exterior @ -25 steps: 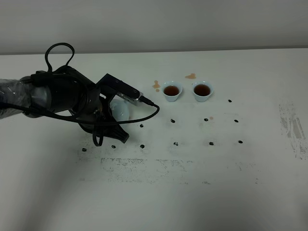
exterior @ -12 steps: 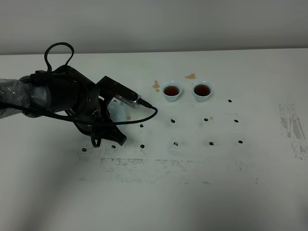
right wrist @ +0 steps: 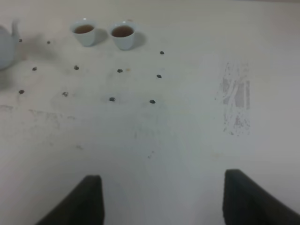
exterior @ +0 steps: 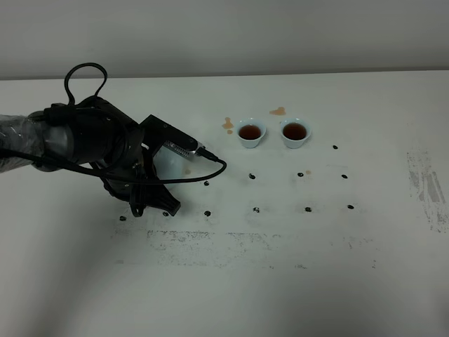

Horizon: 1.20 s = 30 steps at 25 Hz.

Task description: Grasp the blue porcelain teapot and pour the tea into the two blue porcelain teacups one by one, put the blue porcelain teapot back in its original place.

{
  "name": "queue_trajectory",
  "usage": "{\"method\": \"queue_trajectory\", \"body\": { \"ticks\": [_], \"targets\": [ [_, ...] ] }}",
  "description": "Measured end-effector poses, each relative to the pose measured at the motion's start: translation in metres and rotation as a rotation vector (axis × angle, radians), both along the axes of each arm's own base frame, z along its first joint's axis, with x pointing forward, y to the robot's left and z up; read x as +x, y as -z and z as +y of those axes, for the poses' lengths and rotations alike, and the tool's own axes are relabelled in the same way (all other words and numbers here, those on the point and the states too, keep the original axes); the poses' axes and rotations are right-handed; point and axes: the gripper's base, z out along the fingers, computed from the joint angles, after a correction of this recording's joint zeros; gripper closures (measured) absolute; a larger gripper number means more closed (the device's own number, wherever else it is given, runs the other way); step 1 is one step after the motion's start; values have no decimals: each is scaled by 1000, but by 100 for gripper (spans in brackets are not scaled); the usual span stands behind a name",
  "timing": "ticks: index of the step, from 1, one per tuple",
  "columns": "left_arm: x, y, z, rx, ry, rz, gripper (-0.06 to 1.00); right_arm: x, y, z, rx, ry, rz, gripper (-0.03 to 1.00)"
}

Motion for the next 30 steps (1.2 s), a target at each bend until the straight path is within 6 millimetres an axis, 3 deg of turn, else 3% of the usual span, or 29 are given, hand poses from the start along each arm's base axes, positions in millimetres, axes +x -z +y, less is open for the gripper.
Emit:
{"method": "queue_trajectory", "body": {
  "ticks": [5, 15, 19, 23, 30],
  "targets": [
    [0, 0, 0, 2, -1, 2, 56, 0, 0, 0, 0, 0, 0, 40],
    [-9, -8, 6, 25, -61, 43, 55, 0, 0, 0, 0, 0, 0, 40],
    [-27, -30, 13, -9, -79, 15, 55, 0, 0, 0, 0, 0, 0, 40],
    [-57, -51, 30, -58, -115, 6, 55, 0, 0, 0, 0, 0, 0, 40],
    [-112, -135, 87, -188, -194, -216, 55, 0, 0, 0, 0, 0, 0, 40]
  ]
}}
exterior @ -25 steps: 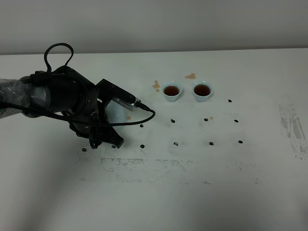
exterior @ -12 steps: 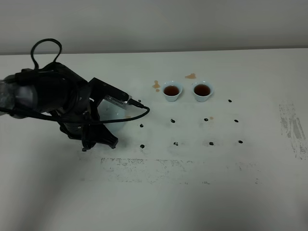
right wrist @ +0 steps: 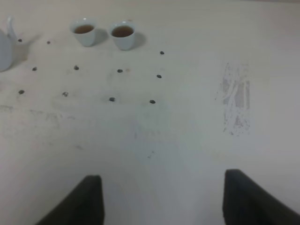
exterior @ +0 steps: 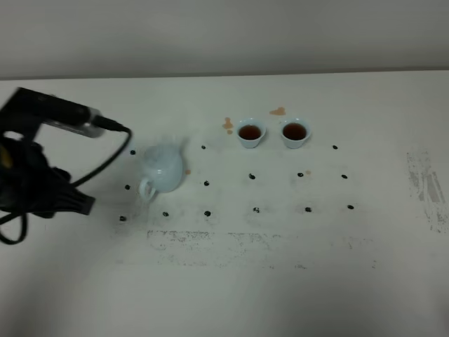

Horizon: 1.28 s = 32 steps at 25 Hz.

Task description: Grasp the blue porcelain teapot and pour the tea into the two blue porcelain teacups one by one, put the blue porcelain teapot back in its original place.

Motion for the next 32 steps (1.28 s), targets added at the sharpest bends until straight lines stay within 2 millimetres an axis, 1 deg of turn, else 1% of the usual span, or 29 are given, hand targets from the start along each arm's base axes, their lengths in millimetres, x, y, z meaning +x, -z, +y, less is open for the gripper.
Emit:
{"method": "queue_trajectory", "body": {
  "ticks": [2, 4, 6, 8, 11, 15, 17, 20, 25, 32],
  "targets": [
    [-24, -22, 21, -14, -54, -65, 55, 0, 0, 0, 0, 0, 0, 40],
    [-50, -36, 40, -9, -110, -105, 55, 0, 0, 0, 0, 0, 0, 40],
    [-80, -43, 58, 10, -172, -119, 55, 0, 0, 0, 0, 0, 0, 40],
    [-112, -50, 70, 27, -226, -139, 55, 0, 0, 0, 0, 0, 0, 40],
    [-152, -53, 80, 38, -304, -156, 55, 0, 0, 0, 0, 0, 0, 40],
    [-192, -39, 82, 27, -361, -165, 55, 0, 0, 0, 0, 0, 0, 40],
    [-204, -35, 80, -4, -374, -195, 55, 0, 0, 0, 0, 0, 0, 40],
    [-216, -34, 72, -95, -368, -251, 55, 0, 0, 0, 0, 0, 0, 40],
    [-226, -25, 67, -154, -349, -284, 55, 0, 0, 0, 0, 0, 0, 40],
    [-237, 0, 63, -187, -333, -320, 55, 0, 0, 0, 0, 0, 0, 40]
  ]
}}
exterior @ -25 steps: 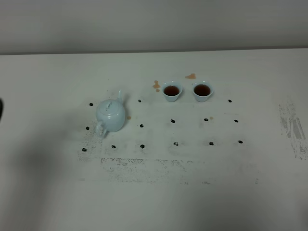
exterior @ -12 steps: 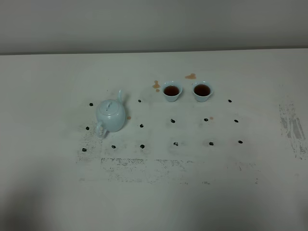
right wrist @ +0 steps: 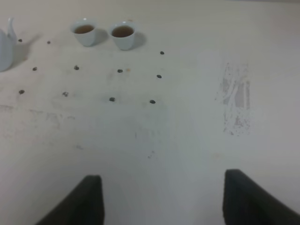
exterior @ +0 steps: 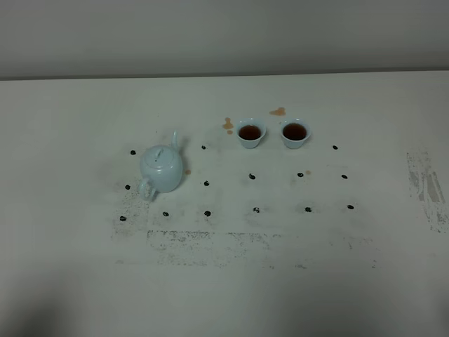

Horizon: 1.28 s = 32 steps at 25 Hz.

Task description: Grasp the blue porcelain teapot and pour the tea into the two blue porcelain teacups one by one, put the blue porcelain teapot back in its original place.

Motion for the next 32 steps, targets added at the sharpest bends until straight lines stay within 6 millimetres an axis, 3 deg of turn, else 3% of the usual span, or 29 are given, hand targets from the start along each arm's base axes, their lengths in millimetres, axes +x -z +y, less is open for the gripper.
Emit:
{"method": "queue_trajectory", "body": {
  "ticks": [9, 32],
  "targets": [
    [-8, 5, -1, 5, 4, -109, 55, 0, 0, 0, 0, 0, 0, 40],
    [0, 10, -1, -4, 9, -149, 55, 0, 0, 0, 0, 0, 0, 40]
  ]
}}
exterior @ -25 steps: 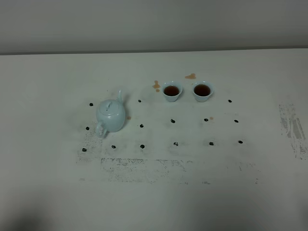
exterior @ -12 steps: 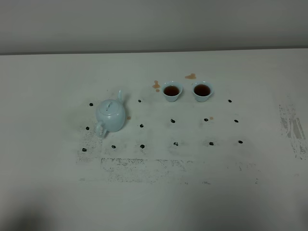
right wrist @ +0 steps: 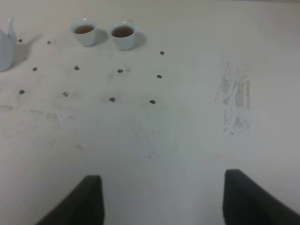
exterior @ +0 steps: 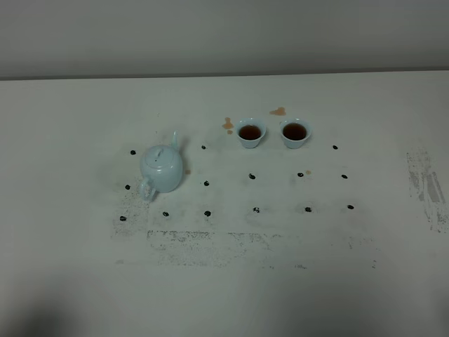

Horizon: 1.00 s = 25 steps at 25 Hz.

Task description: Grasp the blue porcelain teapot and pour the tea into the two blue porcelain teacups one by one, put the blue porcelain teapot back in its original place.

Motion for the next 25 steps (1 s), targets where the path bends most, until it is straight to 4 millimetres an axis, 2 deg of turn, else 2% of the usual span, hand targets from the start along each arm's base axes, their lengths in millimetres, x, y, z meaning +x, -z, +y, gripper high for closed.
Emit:
{"method": "queue_trajectory", "body": {
  "ticks": [25],
  "targets": [
    [0, 0, 0, 1, 2, 0, 55, 0, 0, 0, 0, 0, 0, 40]
  ]
}}
